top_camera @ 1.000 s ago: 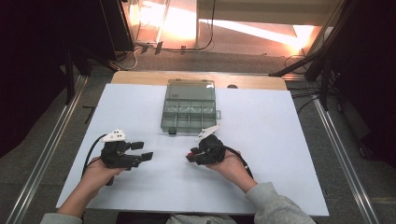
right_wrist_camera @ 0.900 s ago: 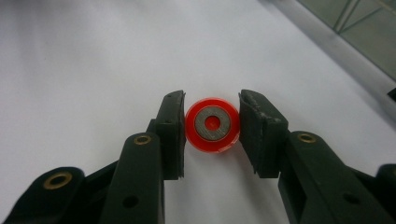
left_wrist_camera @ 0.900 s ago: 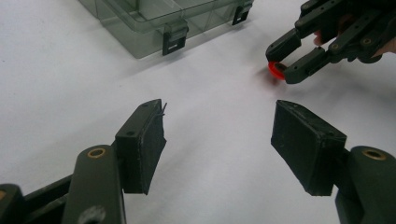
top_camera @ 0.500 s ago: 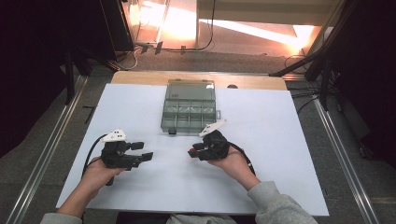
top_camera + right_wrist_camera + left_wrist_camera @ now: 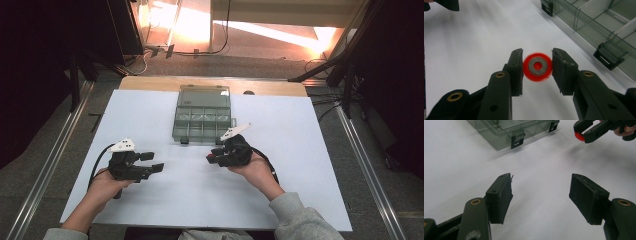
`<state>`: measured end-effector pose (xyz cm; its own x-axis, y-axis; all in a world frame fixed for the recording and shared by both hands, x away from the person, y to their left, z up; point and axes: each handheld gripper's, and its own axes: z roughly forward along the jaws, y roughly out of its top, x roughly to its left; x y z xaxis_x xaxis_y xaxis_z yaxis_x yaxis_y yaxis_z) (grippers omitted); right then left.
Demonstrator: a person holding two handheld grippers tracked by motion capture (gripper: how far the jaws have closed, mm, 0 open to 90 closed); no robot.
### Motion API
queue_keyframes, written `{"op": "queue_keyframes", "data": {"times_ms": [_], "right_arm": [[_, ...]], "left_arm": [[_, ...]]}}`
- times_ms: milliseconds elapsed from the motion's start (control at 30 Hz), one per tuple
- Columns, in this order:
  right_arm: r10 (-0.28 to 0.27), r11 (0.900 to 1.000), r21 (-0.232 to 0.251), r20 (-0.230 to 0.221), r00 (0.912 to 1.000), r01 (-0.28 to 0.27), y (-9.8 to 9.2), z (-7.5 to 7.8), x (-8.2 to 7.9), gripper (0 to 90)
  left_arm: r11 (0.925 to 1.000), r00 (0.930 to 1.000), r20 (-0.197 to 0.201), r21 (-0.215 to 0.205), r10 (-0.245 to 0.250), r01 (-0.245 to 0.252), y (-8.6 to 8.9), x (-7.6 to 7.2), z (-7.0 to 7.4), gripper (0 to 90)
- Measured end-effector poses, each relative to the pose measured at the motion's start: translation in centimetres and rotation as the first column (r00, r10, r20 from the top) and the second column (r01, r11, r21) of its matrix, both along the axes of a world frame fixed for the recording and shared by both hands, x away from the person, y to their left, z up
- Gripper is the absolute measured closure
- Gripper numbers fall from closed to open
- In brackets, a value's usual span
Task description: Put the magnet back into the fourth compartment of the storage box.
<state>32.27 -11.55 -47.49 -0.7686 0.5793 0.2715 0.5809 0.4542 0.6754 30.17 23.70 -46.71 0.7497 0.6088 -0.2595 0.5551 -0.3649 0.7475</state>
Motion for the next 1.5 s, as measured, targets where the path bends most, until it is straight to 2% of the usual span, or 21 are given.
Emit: {"op": "queue_keyframes", "data": {"times_ms": [233, 433, 900, 1500], "right_arm": [[-0.014, 1.0, 0.004, 0.002, 0.9999, 0.014, -0.5, 0.3, 0.2, 63.2], [-0.028, 1.0, -0.001, -0.014, 0.9995, 0.028, -1.0, 0.5, 0.4, 63.2], [-0.03, 1.0, -0.003, -0.015, 0.9994, 0.03, -1.4, 0.7, 0.6, 63.3], [-0.067, 0.998, 0.006, -0.007, 0.9977, 0.067, -2.8, 1.3, 1.5, 63.3]], "left_arm": [[1.0, 1.0, 0.007, 0.002, -0.002, 0.002, 0.0, 0.0, 0.1, 34.3], [1.0, 1.0, 0.005, 0.003, 0.002, -0.002, 0.0, 0.0, 0.1, 34.3], [1.0, 1.0, 0.007, 0.007, 0.004, -0.004, 0.1, 0.0, 0.1, 34.3], [0.9999, 0.9999, 0.01, 0.013, 0.007, -0.007, 0.2, -0.1, 0.0, 34.3]]}}
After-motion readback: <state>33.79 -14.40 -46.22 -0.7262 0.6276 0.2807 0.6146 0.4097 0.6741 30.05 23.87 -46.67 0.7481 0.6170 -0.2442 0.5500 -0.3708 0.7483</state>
